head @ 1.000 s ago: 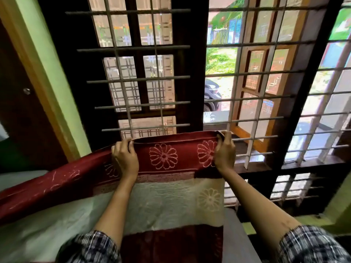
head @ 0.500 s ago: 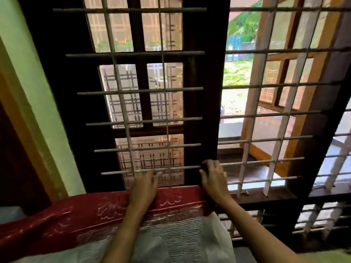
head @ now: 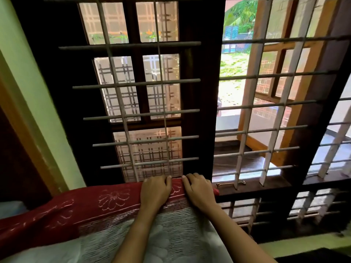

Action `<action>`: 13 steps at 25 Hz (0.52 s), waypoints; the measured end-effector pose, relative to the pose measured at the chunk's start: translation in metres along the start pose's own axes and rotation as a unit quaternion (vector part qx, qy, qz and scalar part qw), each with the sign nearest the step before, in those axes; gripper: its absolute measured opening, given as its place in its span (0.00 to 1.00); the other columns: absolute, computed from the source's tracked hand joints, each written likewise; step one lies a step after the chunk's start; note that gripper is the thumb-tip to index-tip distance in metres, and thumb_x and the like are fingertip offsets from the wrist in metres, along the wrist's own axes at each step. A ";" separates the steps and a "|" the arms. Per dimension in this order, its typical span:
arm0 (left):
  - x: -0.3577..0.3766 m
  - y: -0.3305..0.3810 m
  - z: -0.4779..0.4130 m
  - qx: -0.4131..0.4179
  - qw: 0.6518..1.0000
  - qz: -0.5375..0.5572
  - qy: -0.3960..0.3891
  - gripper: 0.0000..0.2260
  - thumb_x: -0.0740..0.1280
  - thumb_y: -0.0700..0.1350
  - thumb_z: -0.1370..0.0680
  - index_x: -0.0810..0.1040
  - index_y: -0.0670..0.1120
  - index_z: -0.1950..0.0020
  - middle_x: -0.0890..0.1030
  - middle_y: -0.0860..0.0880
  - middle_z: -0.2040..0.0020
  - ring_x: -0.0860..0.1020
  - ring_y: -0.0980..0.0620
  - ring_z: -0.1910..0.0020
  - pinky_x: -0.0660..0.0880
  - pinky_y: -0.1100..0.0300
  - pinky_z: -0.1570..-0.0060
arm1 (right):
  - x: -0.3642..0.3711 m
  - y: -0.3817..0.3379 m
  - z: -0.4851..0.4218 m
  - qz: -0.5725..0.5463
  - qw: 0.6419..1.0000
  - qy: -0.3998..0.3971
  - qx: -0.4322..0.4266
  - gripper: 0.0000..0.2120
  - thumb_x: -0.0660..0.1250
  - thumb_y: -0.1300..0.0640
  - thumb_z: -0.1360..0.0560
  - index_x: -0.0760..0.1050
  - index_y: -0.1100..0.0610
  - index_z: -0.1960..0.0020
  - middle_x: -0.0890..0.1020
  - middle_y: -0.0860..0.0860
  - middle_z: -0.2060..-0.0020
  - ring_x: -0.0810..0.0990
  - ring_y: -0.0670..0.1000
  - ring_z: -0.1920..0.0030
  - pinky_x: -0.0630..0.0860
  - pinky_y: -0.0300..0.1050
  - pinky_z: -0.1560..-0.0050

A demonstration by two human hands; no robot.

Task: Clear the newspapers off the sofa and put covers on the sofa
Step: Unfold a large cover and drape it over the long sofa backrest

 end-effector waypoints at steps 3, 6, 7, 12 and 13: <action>0.005 0.002 0.012 0.034 0.998 0.037 0.033 0.20 0.51 0.55 0.20 0.80 0.47 0.46 0.83 0.46 0.48 0.78 0.47 0.48 0.68 0.55 0.44 | -0.002 0.015 0.026 -0.031 0.999 -0.016 0.023 0.24 0.48 0.41 0.22 0.66 0.49 0.31 0.73 0.51 0.38 0.72 0.54 0.38 0.66 0.51 0.37; 0.008 0.014 0.030 0.055 0.997 0.059 0.014 0.27 0.47 0.56 0.23 0.72 0.44 0.33 0.73 0.44 0.32 0.68 0.46 0.31 0.56 0.49 0.30 | -0.004 0.042 0.057 -0.119 0.988 -0.008 0.101 0.23 0.52 0.44 0.20 0.63 0.53 0.29 0.71 0.56 0.38 0.73 0.58 0.39 0.69 0.50 0.41; 0.009 0.022 0.038 0.059 0.996 0.065 0.003 0.27 0.48 0.55 0.24 0.69 0.44 0.30 0.69 0.44 0.29 0.64 0.46 0.28 0.52 0.48 0.28 | -0.003 0.053 0.071 -0.159 0.977 -0.012 0.141 0.21 0.53 0.46 0.20 0.64 0.55 0.31 0.72 0.59 0.39 0.73 0.59 0.40 0.69 0.48 0.43; 0.024 0.066 0.093 0.134 0.985 0.108 0.017 0.19 0.64 0.42 0.30 0.77 0.39 0.40 0.71 0.35 0.33 0.68 0.35 0.32 0.59 0.40 0.32 | 0.012 0.103 0.161 -0.284 0.908 -0.091 0.293 0.16 0.64 0.52 0.23 0.70 0.60 0.40 0.76 0.60 0.44 0.75 0.59 0.42 0.72 0.49 0.43; 0.027 0.073 0.104 0.143 0.983 0.114 0.011 0.17 0.65 0.41 0.30 0.79 0.39 0.42 0.71 0.36 0.33 0.68 0.36 0.32 0.61 0.41 0.32 | 0.012 0.107 0.179 -0.297 0.898 -0.115 0.304 0.19 0.67 0.53 0.25 0.69 0.60 0.38 0.76 0.58 0.44 0.75 0.57 0.42 0.73 0.50 0.43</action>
Point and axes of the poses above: each hand's wrist, its own z-axis away from the middle knuckle, its own x-axis out of the palm, y = z × x, the point moved 1 cm from there along -z, towards the middle knuckle
